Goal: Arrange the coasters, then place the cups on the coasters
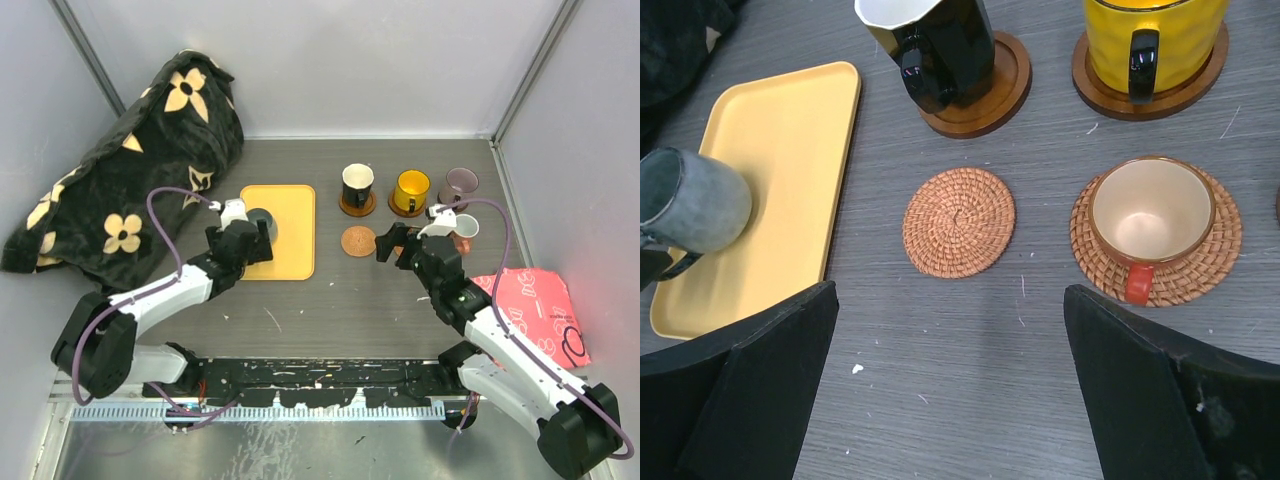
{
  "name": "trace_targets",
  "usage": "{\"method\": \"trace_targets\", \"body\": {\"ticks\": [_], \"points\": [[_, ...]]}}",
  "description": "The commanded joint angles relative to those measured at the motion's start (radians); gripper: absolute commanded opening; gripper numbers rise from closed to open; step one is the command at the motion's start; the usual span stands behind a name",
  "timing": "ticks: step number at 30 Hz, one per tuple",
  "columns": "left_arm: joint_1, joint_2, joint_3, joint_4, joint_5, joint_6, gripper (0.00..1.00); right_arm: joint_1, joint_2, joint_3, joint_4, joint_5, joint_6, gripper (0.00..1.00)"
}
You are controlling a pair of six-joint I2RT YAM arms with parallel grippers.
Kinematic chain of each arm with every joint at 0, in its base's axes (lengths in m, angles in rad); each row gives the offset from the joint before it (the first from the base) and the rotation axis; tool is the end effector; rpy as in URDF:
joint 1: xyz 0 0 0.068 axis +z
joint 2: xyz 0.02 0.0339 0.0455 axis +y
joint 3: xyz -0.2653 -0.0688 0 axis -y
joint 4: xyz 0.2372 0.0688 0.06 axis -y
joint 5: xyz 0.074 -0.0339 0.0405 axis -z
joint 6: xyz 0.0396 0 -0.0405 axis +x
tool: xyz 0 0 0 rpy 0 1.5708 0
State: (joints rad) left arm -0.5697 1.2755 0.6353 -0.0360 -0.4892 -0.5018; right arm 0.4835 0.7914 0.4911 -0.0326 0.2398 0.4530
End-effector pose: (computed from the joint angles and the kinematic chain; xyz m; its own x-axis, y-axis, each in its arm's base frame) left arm 0.2238 -0.1212 0.2056 -0.5426 -0.1567 -0.8253 -0.1066 0.9874 -0.1173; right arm 0.1674 0.0773 0.2526 -0.3708 0.2855 -0.8837 -0.1007 0.9336 0.3439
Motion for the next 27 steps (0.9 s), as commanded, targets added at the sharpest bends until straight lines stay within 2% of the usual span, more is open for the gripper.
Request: {"method": "trace_targets", "body": {"ticks": [1,5,8,10,13,16,19,21,23,27], "points": [[-0.010,0.064,0.067,0.066,0.017,0.050,0.99,0.004,-0.033,-0.006,0.046,0.004,0.017,1.00],[-0.012,0.110,0.100,0.065,0.024,0.071,0.91,0.004,-0.038,-0.015,0.046,0.001,0.022,1.00],[-0.011,0.140,0.115,0.063,0.029,0.080,0.77,0.004,-0.038,-0.021,0.049,0.005,0.025,1.00],[-0.012,0.152,0.121,0.060,0.029,0.077,0.72,0.004,-0.039,-0.025,0.051,0.006,0.026,1.00],[-0.013,0.151,0.114,0.069,0.032,0.076,0.57,0.005,-0.041,-0.032,0.055,0.003,0.028,1.00],[-0.013,0.144,0.101,0.080,0.032,0.075,0.48,0.004,-0.041,-0.037,0.064,0.003,0.032,1.00],[-0.013,0.146,0.099,0.081,0.028,0.078,0.44,0.004,-0.040,-0.044,0.075,0.000,0.036,1.00],[-0.012,0.152,0.099,0.081,0.028,0.081,0.34,0.004,-0.039,-0.050,0.081,-0.001,0.038,1.00],[-0.013,0.153,0.101,0.081,0.030,0.080,0.33,0.004,-0.040,-0.055,0.082,0.001,0.040,1.00],[-0.013,0.163,0.103,0.080,0.029,0.081,0.22,0.004,-0.045,-0.060,0.083,0.003,0.042,1.00]]}}
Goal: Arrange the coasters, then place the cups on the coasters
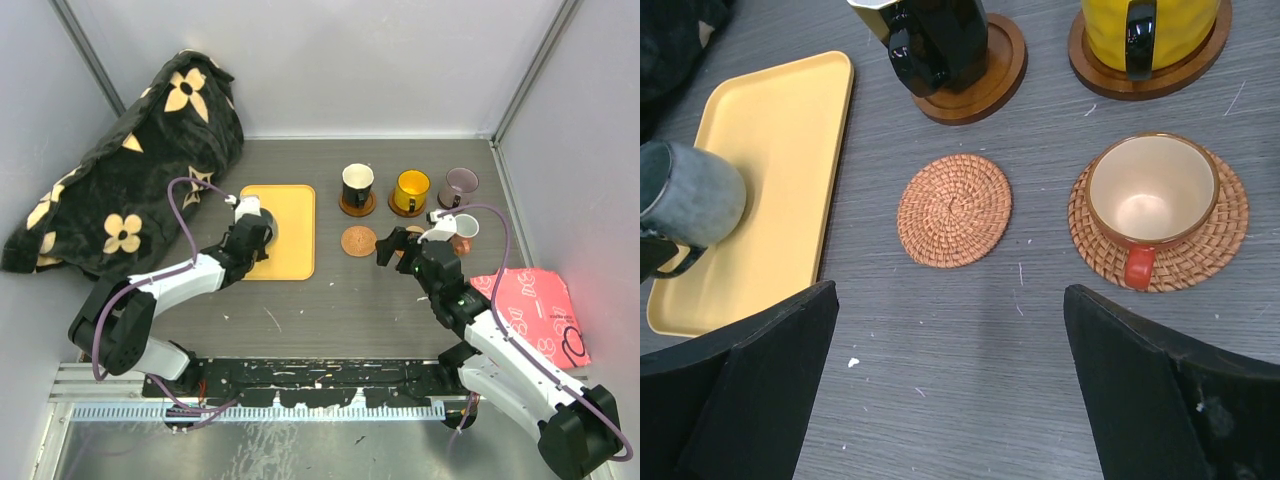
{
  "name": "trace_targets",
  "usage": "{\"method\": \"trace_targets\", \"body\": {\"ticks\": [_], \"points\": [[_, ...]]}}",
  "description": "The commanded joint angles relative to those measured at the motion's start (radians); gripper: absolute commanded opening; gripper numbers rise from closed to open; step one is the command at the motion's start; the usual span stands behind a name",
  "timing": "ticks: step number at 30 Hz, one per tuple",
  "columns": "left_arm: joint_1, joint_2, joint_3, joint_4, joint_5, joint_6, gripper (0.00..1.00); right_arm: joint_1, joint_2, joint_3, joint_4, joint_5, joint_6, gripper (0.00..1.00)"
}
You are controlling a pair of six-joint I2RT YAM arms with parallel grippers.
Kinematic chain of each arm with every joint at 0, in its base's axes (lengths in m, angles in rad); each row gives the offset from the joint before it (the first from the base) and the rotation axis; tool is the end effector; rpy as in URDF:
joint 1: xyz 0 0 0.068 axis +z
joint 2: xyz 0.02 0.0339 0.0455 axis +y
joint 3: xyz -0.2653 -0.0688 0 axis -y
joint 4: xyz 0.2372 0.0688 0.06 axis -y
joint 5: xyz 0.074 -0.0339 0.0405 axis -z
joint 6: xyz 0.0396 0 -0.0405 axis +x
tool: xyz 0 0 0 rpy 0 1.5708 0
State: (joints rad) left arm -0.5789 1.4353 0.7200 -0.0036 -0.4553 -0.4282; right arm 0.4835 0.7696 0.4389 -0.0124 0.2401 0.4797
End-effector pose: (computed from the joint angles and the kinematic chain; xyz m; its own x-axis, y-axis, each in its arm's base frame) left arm 0.2481 -0.1414 0.1939 -0.5905 -0.0596 -0.8048 -0.0339 0.9982 -0.0490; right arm 0.1630 0.0750 0.2400 -0.3811 0.3062 -0.8723 -0.0872 0.9274 0.3636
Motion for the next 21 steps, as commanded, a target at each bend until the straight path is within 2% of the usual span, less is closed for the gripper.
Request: {"method": "trace_targets", "body": {"ticks": [1,4,10,15,21], "points": [[-0.003,0.007,0.020,0.046,-0.004,0.007,0.17,0.004,-0.025,-0.009,0.063,0.004,0.016,1.00],[-0.004,0.020,0.029,0.037,0.000,0.004,0.00,0.004,-0.032,-0.016,0.068,0.008,0.020,1.00],[-0.023,0.014,0.037,0.023,-0.007,-0.008,0.00,0.004,-0.048,-0.047,0.085,0.014,0.031,1.00],[-0.103,0.004,0.086,-0.035,-0.088,-0.013,0.00,0.004,-0.052,-0.057,0.089,0.022,0.038,1.00],[-0.191,-0.005,0.124,-0.060,-0.113,-0.061,0.00,0.004,-0.078,-0.070,0.078,0.066,0.047,1.00]]}}
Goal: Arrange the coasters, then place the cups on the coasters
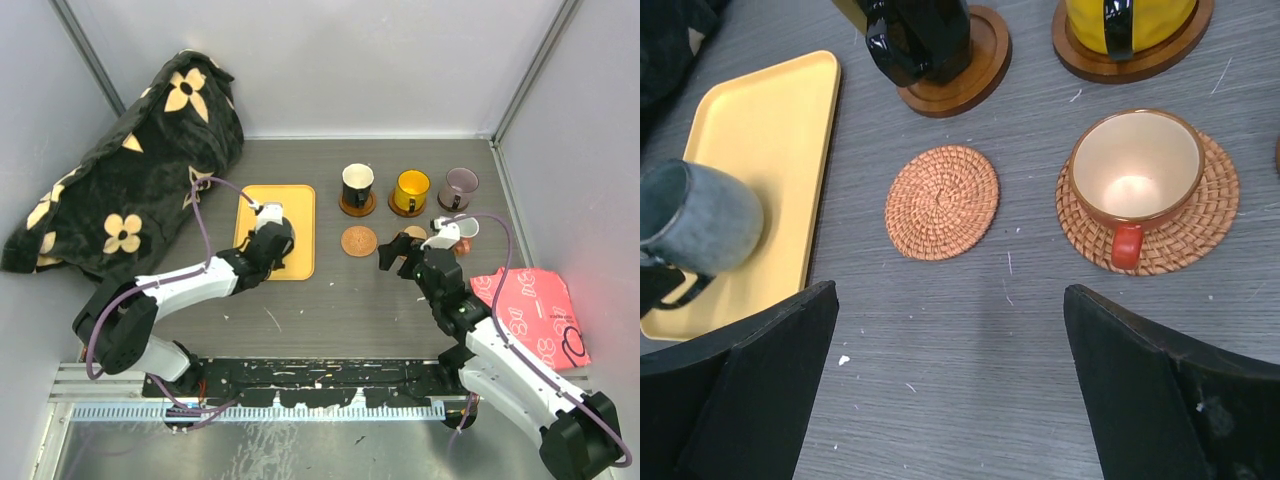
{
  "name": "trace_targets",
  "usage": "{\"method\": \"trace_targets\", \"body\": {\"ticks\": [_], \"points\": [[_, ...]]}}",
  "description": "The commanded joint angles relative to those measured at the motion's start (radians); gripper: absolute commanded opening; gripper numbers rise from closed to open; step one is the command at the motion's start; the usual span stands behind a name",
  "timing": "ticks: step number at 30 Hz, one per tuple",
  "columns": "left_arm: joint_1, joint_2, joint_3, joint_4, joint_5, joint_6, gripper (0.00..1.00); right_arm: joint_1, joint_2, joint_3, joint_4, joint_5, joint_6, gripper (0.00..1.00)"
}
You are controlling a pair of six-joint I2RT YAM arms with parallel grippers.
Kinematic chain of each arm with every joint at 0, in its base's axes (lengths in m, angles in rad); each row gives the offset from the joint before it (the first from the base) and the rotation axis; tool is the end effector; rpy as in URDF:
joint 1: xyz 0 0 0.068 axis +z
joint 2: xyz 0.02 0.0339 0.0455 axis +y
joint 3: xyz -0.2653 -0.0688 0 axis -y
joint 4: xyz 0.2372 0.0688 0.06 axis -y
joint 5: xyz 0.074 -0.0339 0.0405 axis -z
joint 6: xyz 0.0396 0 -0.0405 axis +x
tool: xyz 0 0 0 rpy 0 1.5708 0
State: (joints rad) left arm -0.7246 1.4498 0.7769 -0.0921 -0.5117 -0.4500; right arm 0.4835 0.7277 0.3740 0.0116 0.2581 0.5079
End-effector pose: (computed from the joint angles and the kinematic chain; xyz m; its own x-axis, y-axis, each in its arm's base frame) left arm 0.2294 -0.1771 0.2008 -0.6033 0.0275 -0.7971 0.0567 0.9984 -0.0084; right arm 0.1561 0.0705 0.2264 -0.3746 0.3344 -0.8648 -0.0623 0.9215 0.3833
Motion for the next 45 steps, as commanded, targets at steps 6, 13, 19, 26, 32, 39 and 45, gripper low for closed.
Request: {"method": "trace_targets", "body": {"ticks": [6,13,19,26,32,39,45], "points": [[-0.124,-0.041,0.114,-0.004,-0.107,-0.073,0.00,0.004,-0.060,-0.016,0.055,0.070,0.024,1.00],[-0.216,-0.040,0.163,-0.002,-0.171,-0.083,0.00,0.004,-0.072,-0.025,0.049,0.100,0.032,1.00],[-0.279,0.008,0.208,0.025,-0.208,-0.093,0.00,0.004,-0.086,-0.036,0.030,0.174,0.046,1.00],[-0.328,0.114,0.291,0.068,-0.249,-0.109,0.00,0.004,-0.091,-0.048,0.023,0.239,0.061,1.00],[-0.375,0.211,0.376,0.103,-0.304,-0.127,0.00,0.004,-0.072,-0.052,0.020,0.279,0.073,1.00],[-0.414,0.316,0.502,0.098,-0.349,-0.139,0.00,0.004,-0.073,-0.063,0.011,0.341,0.089,1.00],[-0.427,0.406,0.606,0.071,-0.382,-0.164,0.00,0.004,-0.085,-0.069,-0.018,0.422,0.120,1.00]]}}
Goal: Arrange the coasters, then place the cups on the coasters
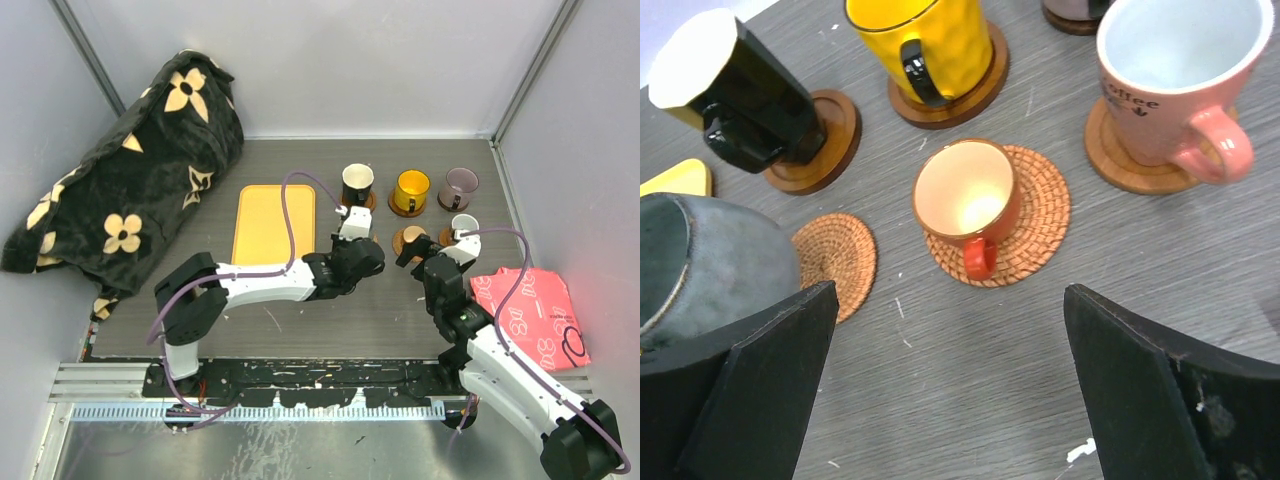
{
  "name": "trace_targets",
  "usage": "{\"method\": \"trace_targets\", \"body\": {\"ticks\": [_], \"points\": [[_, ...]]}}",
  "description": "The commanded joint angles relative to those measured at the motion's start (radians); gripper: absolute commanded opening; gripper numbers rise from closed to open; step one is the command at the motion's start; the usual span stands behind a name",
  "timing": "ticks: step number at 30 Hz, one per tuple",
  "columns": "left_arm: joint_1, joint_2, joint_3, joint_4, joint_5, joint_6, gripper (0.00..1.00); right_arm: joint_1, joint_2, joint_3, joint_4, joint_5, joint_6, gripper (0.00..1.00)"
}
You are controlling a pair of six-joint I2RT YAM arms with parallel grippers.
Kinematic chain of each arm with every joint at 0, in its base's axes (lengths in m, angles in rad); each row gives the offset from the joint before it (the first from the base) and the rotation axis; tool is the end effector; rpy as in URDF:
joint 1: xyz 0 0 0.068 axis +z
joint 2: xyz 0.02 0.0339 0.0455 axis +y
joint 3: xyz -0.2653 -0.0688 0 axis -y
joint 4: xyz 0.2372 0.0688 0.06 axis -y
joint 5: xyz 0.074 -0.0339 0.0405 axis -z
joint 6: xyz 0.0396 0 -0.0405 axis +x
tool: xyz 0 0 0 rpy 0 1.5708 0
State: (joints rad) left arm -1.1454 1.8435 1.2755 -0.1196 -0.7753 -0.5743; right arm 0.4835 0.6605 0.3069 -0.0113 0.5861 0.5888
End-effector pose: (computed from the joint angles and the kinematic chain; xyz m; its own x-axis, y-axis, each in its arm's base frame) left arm 0.1914 -0.3554 0.2271 -0.4521 0.0576 -0.8901 0.2165 0.9752 -0.0468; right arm 0.1463 0.0521 0.2122 -0.2238 0.4051 -0.8865 0.2338 0.9053 0.3547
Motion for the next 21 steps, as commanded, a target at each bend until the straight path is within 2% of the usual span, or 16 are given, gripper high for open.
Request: {"method": "trace_targets", "body": {"ticks": [1,8,21], "points": [[-0.007,0.026,0.121,0.089,-0.117,-0.045,0.00,0.004,-0.018,-0.001,0.002,0.099,0.042,1.00],[-0.007,0.098,0.185,0.067,-0.108,-0.064,0.00,0.005,-0.011,0.003,-0.004,0.106,0.045,1.00],[-0.007,0.135,0.197,0.064,-0.111,-0.068,0.00,0.004,-0.004,0.006,-0.004,0.096,0.047,1.00]]}}
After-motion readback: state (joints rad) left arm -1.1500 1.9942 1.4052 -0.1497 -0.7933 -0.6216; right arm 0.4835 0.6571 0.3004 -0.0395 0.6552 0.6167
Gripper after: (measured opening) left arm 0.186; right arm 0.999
